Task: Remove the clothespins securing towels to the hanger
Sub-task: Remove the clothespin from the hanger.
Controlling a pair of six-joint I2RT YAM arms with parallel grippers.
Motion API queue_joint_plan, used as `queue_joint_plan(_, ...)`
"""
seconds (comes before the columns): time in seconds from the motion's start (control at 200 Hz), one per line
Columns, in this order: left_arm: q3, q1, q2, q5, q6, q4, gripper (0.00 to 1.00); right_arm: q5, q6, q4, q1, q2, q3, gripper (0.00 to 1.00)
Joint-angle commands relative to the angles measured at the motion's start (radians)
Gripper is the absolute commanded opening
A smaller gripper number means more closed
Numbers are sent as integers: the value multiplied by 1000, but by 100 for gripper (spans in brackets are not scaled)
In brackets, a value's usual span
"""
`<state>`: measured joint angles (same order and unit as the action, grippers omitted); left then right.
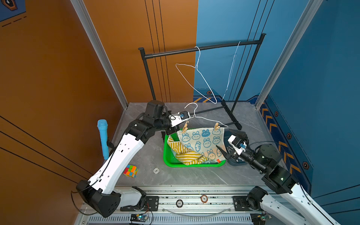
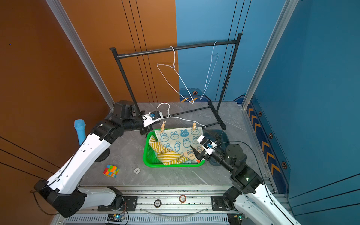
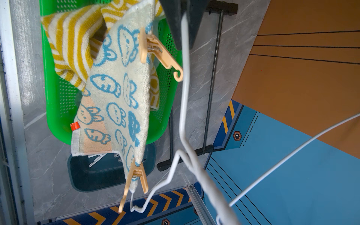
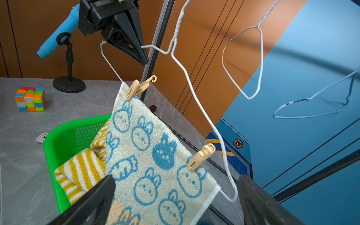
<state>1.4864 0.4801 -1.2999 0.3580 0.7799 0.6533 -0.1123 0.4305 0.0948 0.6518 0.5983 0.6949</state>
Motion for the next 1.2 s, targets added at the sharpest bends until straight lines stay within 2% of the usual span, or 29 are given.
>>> queue_joint_plan(0.0, -8, 10, 39, 16, -28, -35, 0, 102, -6, -185, 26, 25, -39, 100)
queue_joint_plan(0.175, -12, 11, 57, 33, -38, -49, 0, 150, -94, -358, 37, 90, -101, 100)
queue_joint_plan(0.39, -14, 12, 64, 42, -34, -49, 0, 183, -177, -474, 34, 168, -121, 100)
queue_joint_plan(0.951, -39, 14, 81, 55, -53, -90, 0, 197, -315, -627, 37, 321, -119, 100)
queue_joint_plan(1.191, -49, 14, 82, 31, -86, -119, 0, 243, -320, -693, 42, 347, -142, 100)
